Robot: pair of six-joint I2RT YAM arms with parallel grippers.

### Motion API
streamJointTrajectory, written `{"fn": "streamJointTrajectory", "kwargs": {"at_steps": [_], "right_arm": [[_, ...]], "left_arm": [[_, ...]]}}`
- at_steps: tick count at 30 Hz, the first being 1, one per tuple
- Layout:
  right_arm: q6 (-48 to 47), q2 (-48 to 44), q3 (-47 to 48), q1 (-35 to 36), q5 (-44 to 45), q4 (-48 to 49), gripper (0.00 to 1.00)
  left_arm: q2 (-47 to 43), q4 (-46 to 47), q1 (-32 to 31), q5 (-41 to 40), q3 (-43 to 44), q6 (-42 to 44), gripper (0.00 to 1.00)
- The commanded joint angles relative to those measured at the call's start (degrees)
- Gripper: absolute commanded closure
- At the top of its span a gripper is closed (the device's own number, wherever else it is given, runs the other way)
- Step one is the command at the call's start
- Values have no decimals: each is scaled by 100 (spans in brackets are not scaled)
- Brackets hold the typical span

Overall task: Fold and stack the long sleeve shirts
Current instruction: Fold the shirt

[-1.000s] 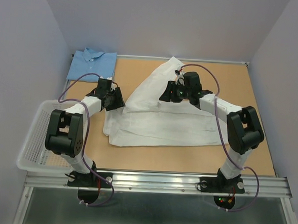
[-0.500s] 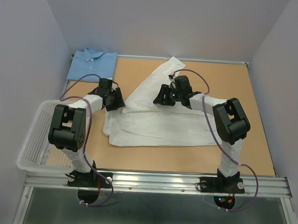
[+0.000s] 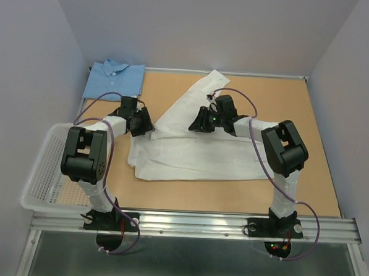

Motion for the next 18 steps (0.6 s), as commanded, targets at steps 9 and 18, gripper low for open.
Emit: {"fn": "streamJointTrajectory", "kwargs": {"at_steps": [9, 18], "right_arm": [[-128, -339, -362, 59, -283, 187, 100], [-497, -788, -995, 59, -362, -120, 99]], "left_arm": [[-53, 221, 315, 90, -57, -124, 38], [79, 230, 403, 152, -57, -212, 39]]}}
